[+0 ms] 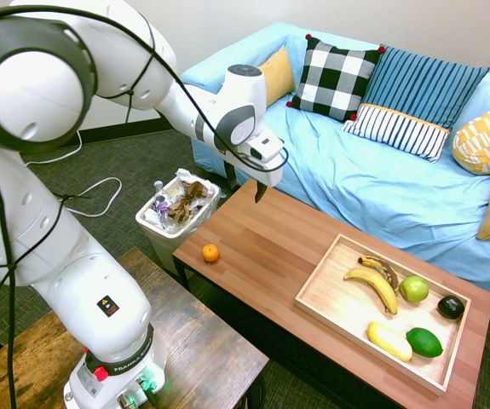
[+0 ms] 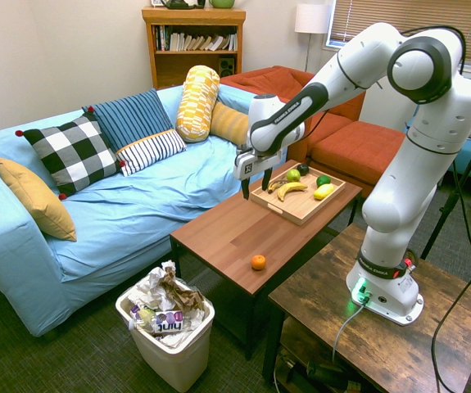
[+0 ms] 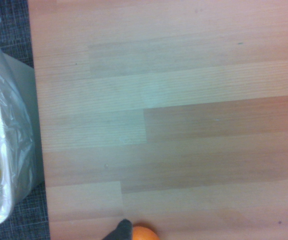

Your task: Put the tangerine in the tray

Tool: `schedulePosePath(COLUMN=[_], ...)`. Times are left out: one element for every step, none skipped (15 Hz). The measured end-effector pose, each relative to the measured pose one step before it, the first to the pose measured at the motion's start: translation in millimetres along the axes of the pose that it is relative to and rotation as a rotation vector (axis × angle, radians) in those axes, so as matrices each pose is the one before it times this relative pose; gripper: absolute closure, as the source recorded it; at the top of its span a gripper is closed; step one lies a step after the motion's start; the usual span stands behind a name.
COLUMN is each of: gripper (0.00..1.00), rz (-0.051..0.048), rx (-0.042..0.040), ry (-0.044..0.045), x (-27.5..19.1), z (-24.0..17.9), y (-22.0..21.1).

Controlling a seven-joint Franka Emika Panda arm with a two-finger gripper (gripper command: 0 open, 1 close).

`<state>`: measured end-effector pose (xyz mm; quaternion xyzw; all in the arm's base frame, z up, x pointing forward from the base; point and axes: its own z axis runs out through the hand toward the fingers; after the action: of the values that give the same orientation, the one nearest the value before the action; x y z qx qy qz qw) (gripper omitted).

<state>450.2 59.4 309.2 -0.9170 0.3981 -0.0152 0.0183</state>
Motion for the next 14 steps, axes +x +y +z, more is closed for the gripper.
schedulePosePath(gripper=[0.0, 0.0, 0.0, 0.0, 0.0, 0.0, 0.0, 0.0, 0.0, 0.0, 0.0, 0.0, 0.0, 0.0], rz=[0.00115, -0.00029, -0.00044, 0.00008, 0.0003, -0.00086, -0.00062, -0.00053, 0.0003, 0.0002, 0.00102, -0.00136, -0.00344, -0.00445], rx=[-0.00387, -0.00295, -0.00216, -0.00245, -0.00015, -0.00252, -0.00406, -0.00634, -0.00624, -0.00416, -0.00639, -0.00861, -0.0073, -0.00795], ry=[-0.00809, -0.00686, -0.00583, -0.00508, -0.00255, -0.00159, -0.00073, -0.00116, -0.00111, -0.00086, -0.00286, -0.00584, -0.00513, -0.00536], x=[-2.1, -1.78, -1.55, -0.86, -0.57, -1.04, -1.19, -0.96, -0.89, -0.64, -1.57, -2.26, -3.44, -3.83], z=[12.89, 11.96, 11.61, 9.94, 8.95, 8.69, 8.02, 6.07, 5.43, 5.69, 6.69, 8.29, 9.38, 10.0], y=[-3.63, -2.37, -1.63, -0.57, -0.16, 0.98, 1.44, 0.62, 0.88, 1.09, 1.44, 1.63, 1.8, 1.63])
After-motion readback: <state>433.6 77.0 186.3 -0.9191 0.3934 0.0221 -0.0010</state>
